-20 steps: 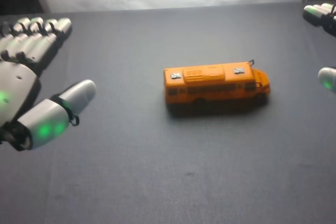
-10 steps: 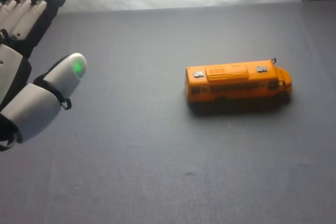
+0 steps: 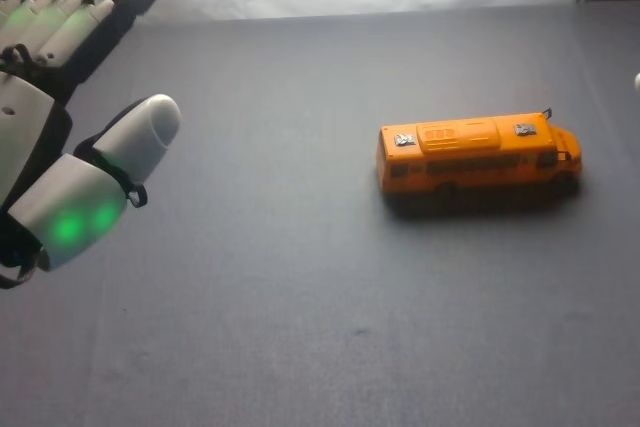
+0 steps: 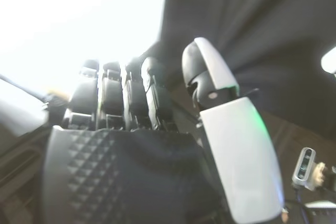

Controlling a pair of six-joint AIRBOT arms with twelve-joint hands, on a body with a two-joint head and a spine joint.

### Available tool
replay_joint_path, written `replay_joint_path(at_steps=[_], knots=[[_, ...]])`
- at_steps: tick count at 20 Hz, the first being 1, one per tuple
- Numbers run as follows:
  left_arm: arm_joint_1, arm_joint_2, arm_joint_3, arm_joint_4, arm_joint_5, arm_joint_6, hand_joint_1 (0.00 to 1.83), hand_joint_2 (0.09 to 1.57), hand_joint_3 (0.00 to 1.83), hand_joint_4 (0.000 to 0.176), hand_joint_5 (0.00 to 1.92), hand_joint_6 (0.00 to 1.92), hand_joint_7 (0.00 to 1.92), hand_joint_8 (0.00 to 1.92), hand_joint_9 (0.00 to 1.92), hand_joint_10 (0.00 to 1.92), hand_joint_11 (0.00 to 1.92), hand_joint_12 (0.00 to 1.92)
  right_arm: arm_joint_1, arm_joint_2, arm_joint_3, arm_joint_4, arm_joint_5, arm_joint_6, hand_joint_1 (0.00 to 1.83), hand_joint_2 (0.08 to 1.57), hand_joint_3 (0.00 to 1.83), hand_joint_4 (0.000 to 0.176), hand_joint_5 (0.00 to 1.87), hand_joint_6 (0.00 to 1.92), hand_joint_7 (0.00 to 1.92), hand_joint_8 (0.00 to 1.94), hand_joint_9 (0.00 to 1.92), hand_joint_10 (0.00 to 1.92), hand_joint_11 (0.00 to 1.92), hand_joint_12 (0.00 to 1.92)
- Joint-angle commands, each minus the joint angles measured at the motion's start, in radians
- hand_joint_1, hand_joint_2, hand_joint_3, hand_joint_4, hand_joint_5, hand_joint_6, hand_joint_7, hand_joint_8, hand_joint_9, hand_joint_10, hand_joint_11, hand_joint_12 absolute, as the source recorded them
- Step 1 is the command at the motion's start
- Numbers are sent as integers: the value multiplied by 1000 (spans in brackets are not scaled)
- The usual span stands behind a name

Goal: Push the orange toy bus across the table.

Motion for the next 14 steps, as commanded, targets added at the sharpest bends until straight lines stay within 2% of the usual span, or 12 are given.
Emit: replay_joint_path(at_steps=[1,3,4,5,6,8,9,10,11,12,13,14], knots=[[-15,-4,3,36,-120,-4,0,1464,0,0,204,10,183,15,105,15,17,7,19,6,-6,-15,121,-11,1169,1228,0,0,199,0,181,8,143,17,102,41],[-19,-6,6,38,-120,-6,0,1450,0,0,171,4,153,0,84,4,4,2,50,8,-7,-50,121,-19,1323,1197,0,0,212,3,186,3,184,5,154,65],[-18,-7,8,38,-120,-12,0,1450,0,0,171,4,153,0,84,4,4,2,59,5,-6,-56,121,-19,1323,1197,0,0,212,3,186,3,184,5,154,65],[-19,-4,9,38,-120,-27,0,1438,0,0,127,1,114,0,66,0,0,0,68,2,-2,-58,121,-19,1230,1248,15,0,183,1,144,2,134,2,97,43],[-25,0,6,47,-120,-30,0,1450,0,0,169,6,155,7,122,10,41,19,74,3,-2,-61,121,-19,1194,1234,4,0,213,5,184,6,178,9,119,62],[-45,4,3,70,-120,-16,0,1463,2,0,167,0,178,10,138,10,79,37,73,6,-4,-66,121,-19,1280,1199,0,0,273,3,199,1,233,4,179,123],[-51,6,5,74,-120,-14,0,1468,4,0,206,15,205,18,161,17,96,44,73,5,-3,-66,121,-19,1323,1175,1,0,258,0,189,0,259,4,158,284],[-66,12,6,84,-120,-6,0,1479,8,0,167,2,167,3,121,3,58,28,74,8,-2,-69,121,-20,1301,1177,1,21,215,1,144,0,239,1,31,516],[-78,18,6,95,-120,3,0,1488,10,0,124,0,79,0,52,0,27,15,78,11,-2,-71,121,-23,1143,1238,21,0,191,0,172,8,235,1,5,595],[-89,24,6,103,-120,12,5,1507,16,0,121,2,55,0,12,0,5,2,81,14,0,-71,121,-26,1172,1191,1,0,271,9,260,7,294,7,0,726],[-95,28,6,108,-121,18,0,1496,9,0,114,0,56,2,2,0,0,0,86,16,2,-71,121,-29,1194,1160,0,24,338,7,310,3,345,7,17,826],[-98,31,5,112,-121,20,0,1498,8,0,160,18,102,20,37,14,0,0,90,19,2,-71,121,-32,1206,1166,0,0,302,1,285,0,332,1,18,843]])
